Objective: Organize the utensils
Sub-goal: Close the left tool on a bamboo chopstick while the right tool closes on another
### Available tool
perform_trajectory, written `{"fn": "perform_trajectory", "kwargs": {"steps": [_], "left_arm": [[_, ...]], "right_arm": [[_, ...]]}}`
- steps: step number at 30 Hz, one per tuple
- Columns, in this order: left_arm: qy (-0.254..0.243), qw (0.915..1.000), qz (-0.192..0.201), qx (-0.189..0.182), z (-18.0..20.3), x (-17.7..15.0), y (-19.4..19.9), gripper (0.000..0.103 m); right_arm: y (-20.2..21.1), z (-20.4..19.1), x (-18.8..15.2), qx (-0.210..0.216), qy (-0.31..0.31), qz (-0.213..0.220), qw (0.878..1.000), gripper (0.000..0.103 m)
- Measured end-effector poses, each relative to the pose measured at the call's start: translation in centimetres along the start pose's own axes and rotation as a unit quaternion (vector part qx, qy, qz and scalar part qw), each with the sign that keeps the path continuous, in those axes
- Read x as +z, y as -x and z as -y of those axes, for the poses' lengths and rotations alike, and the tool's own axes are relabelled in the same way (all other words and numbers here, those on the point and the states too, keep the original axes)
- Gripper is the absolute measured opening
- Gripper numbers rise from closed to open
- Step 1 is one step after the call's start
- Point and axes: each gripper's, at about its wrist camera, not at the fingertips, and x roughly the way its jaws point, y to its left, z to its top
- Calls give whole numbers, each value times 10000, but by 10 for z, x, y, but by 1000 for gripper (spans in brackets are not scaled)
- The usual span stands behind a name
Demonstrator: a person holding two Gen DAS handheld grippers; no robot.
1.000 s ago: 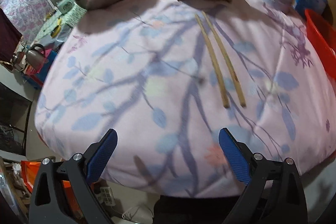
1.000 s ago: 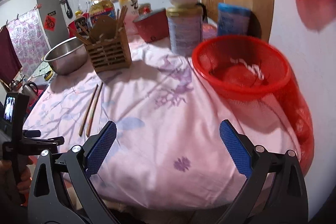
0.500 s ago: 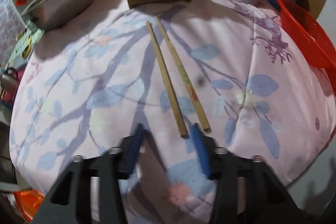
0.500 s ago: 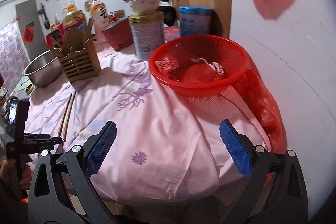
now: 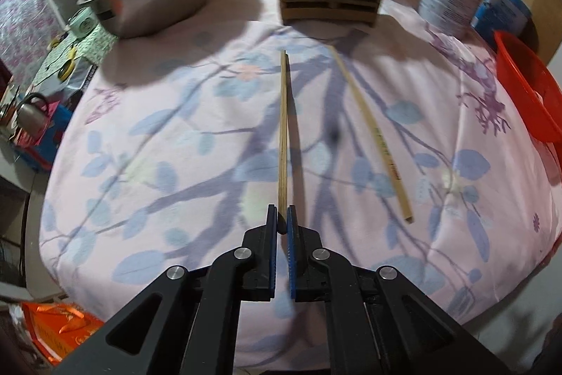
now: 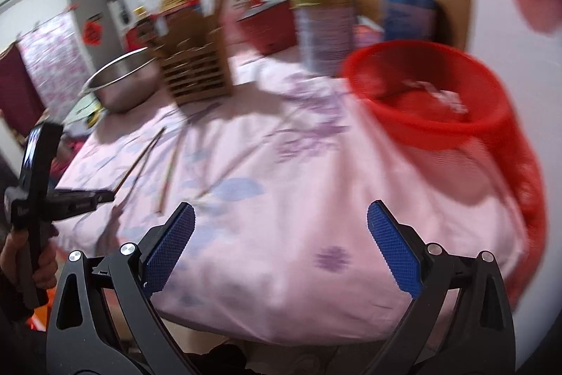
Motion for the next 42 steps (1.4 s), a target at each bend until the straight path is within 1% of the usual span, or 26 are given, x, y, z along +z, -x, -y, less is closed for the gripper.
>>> {"fn": "perform_trajectory", "kwargs": {"steps": [4,7,9,11,14,15,17,20,24,26,28,30,32,35,39,42], "left_arm": [[62,9999,20,84,-17,0,10,6],[34,9999,42,132,-26,1,17,6],[7,9998,59,172,-33,5,21,6],[2,9998,62,175,-37,7,24,6],[-4,9998,56,165,-44,15,26,6],[-12,9999,53,157,-46,17,26,6],[-44,9998,46,162,-49,21,25,6],[-93,9998,0,165,-54,26,21,6],[-120,9998,-103,147,-60,29,13,6],[-153,9997,-133,135,-61,31,9,6],[-197,9996,-150,120,-62,33,6,6],[-240,9995,-164,117,-62,35,4,6],[-275,9994,-185,102,-60,36,1,6],[-293,9993,-223,88,-57,36,-4,6],[-260,9994,-231,82,-52,38,-6,6],[-205,9997,-148,63,-47,41,0,6]], "right_arm": [[-19,-35,3,499,279,-43,9984,94],[-36,-56,6,850,356,-82,9957,87],[-46,-65,6,999,370,-115,9942,81],[-59,-76,6,1091,422,-135,9930,73],[-74,-92,2,957,715,-62,9928,65],[-82,-99,-2,931,857,-107,9919,62],[-93,-108,-10,936,982,-248,9904,52],[-106,-117,-15,950,1040,-381,9893,42],[-116,-124,-16,852,1024,-428,9902,37],[-121,-125,-19,788,984,-507,9907,31],[-126,-124,-21,719,951,-557,9913,28],[-126,-125,-22,615,1001,-461,9920,25],[-126,-127,-24,485,1087,-385,9921,17],[-126,-122,-24,547,1078,-349,9921,8],[-120,-118,-22,544,1154,-386,9911,6],[-107,-108,-14,504,1156,-245,9917,6]]}}
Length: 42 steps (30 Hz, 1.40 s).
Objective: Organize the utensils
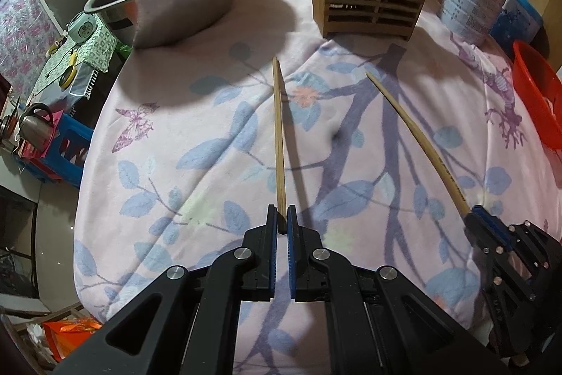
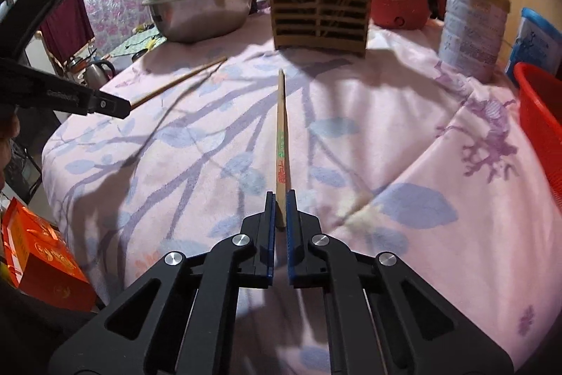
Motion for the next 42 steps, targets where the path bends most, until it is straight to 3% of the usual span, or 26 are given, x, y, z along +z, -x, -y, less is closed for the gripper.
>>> {"fn": "perform_trajectory", "kwargs": {"steps": [13,21,23,25,28,35,38,39,42], "left_arm": [[430,9971,597,191,30,-11,58,6],[654,9958,558,325,43,-44,77,6],[712,9960,443,321,41,-49,68,10],[796,9961,326,205,37,-51,53,30],[752,9968,229,177,31,-46,29,33],[297,9995,-47,3,27,-33,-19,32],[101,9999,24,-54,30,-35,-28,20],[49,9998,46,-172,31,-35,-28,7],[61,9996,71,-261,30,-34,-26,6]], "right_arm": [[77,54,19,-3,-6,736,9973,7],[100,75,13,141,-57,849,9963,7],[103,76,9,86,-54,813,9966,6],[106,75,5,0,-58,788,9969,7],[106,74,3,-123,-191,693,9973,7],[111,65,0,-522,-243,548,9968,7],[113,63,-2,-657,-272,504,9962,7],[114,62,-2,-692,-261,496,9960,7],[114,61,-2,-734,-261,502,9957,7]]}}
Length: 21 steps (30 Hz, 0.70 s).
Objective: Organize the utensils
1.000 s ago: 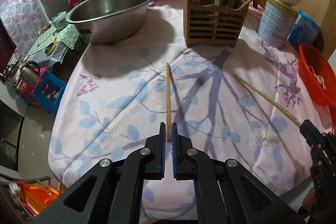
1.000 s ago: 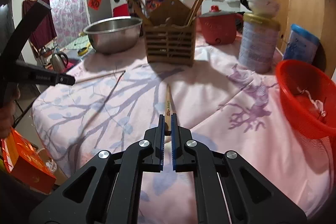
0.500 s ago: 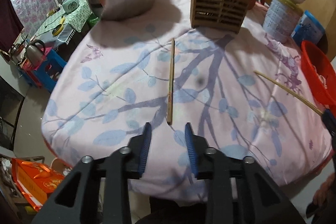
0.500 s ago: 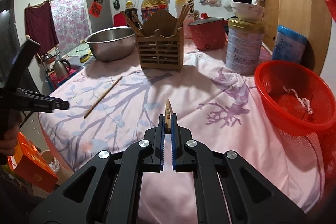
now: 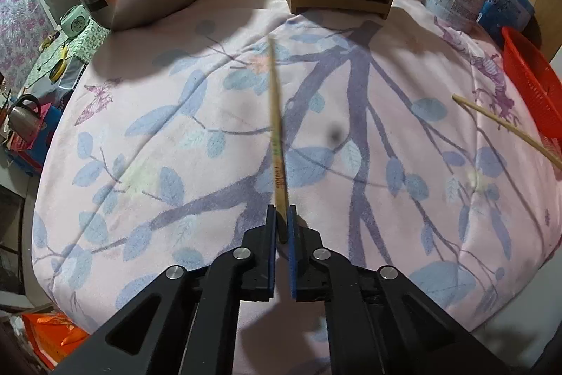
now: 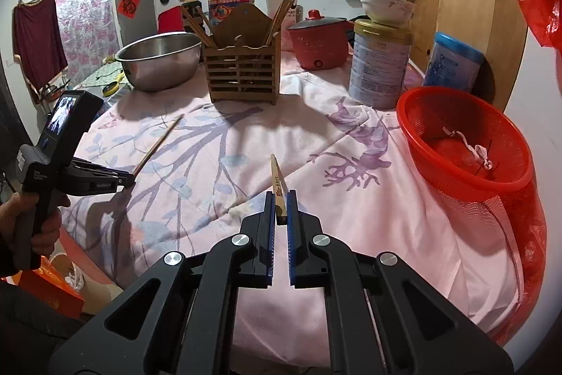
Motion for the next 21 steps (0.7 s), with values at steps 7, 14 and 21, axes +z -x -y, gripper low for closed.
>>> {"fn": "perform_trajectory", "kwargs": {"steps": [7,14,21], "left_arm": [[-120,9993,340,132,2,19,50,6],[-18,9961,849,258,0,42,124,6],[227,9937,1096,114,-9,57,153,6]], "right_arm": [[1,1,19,203,-19,285,9994,7],[1,0,60,447,83,839,9954,7],[-10,-2,84,621,44,1012,9929,7]]}}
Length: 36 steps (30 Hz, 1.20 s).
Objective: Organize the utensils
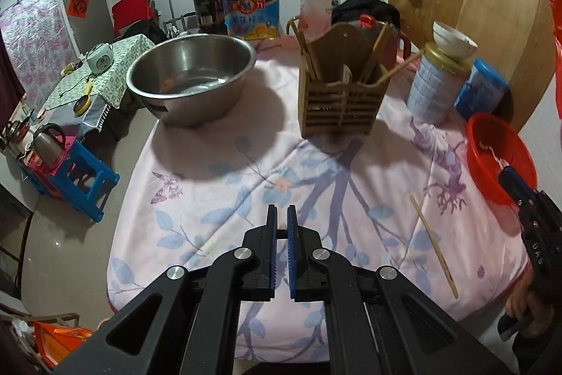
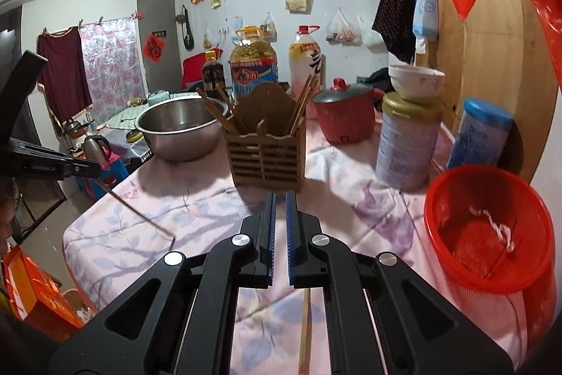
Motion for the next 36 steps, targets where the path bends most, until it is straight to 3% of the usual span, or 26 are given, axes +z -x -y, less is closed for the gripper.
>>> {"fn": "perform_trajectory", "kwargs": {"steps": [4,12,20,25,27,28,30,36], "left_arm": [[34,10000,-6,-29,-1,3,-4,6],[-134,9999,-65,-49,6,7,-7,6],[-203,9989,-429,55,9,13,-19,6],[-392,9981,-469,102,17,16,-22,6],[-470,9978,-461,91,20,16,-23,6],[-488,9977,-455,83,21,16,-22,6],[-529,9977,-424,39,21,15,-22,6],[-369,9987,-307,-151,4,17,-21,6]], "right_arm": [[-10,6,-16,53,26,-344,9994,14],[-10,26,-108,17,-270,-1363,9903,20],[5,36,-159,-18,-1010,-1456,9842,25],[6,25,-167,-248,-1029,-1251,9865,25],[4,22,-168,-397,-956,-1193,9874,19],[3,23,-169,-417,-975,-1183,9873,11],[4,24,-167,-420,-990,-1214,9868,7],[14,13,-132,-525,-636,-1129,9902,6]]}}
